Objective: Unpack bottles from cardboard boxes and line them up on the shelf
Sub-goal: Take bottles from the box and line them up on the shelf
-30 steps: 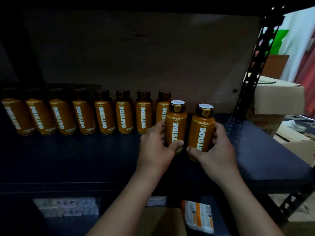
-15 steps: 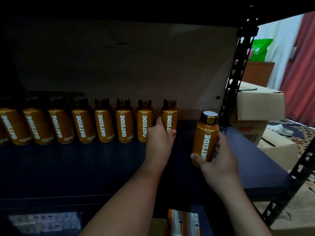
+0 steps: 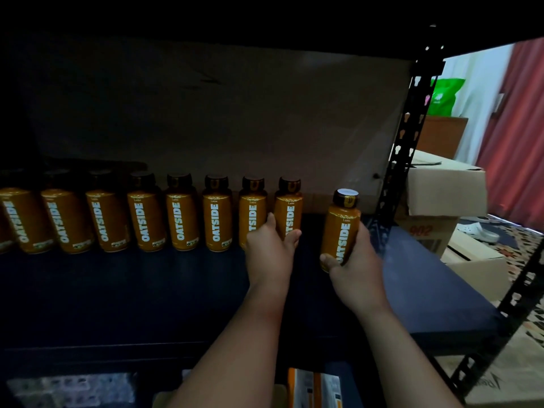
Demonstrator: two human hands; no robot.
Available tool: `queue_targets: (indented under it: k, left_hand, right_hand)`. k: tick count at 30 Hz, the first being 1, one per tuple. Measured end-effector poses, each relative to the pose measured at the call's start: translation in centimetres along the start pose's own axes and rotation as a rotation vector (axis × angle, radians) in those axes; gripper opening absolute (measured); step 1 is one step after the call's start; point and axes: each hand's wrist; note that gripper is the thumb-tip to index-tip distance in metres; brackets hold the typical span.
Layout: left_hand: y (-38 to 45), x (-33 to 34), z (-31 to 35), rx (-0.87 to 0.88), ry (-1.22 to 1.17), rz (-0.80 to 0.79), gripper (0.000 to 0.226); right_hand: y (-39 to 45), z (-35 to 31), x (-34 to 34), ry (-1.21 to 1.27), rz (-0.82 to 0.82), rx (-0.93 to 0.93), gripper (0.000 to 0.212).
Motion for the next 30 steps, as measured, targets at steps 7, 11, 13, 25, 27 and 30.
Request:
queue_targets:
  k: [7,11,13,25,27,30]
  left_hand:
    - [0.1,0.2,-0.2,-0.032,-0.105,0.042,0.036]
    - [0.1,0.2,-0.3,-0.044,-0.103,0.021,0.037]
    - [0.1,0.3,-0.3,-0.053,-0.097,0.017,0.037]
    - [-0.1,0.2,-0.2,-0.057,-0.065,-0.005,0.035]
    - [-0.1,0.2,-0.2,-0.056,-0.071,-0.008,0.035]
    - [-0.2,0.2,-0.1,-0.062,-0.069,-0.007,0.036]
  right_hand:
    - [2.9,-1.5,3.1,-0.012,-0.053,0.075,0.093]
    - [3.9,-1.7,3.7,-0.030,-0.061,0.074,0.090]
    - [3.8,-1.7,3.8,-0.039,-0.061,0.065,0.092]
    - [3.0,-1.9,3.8,-0.054,-0.012,0.042,0.097]
    - [2.9,-2.0,3.8,-0.063,-0.007,0.043,0.097]
    - [2.8,-2.0,3.7,-0.046,-0.015,0.057,0.098]
Point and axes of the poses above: each hand's wrist, its own y-axis towards the middle knuckle, its own x-axis out of the palm, z = x × y, and after that the axes turned 10 degrees about x, right-handed
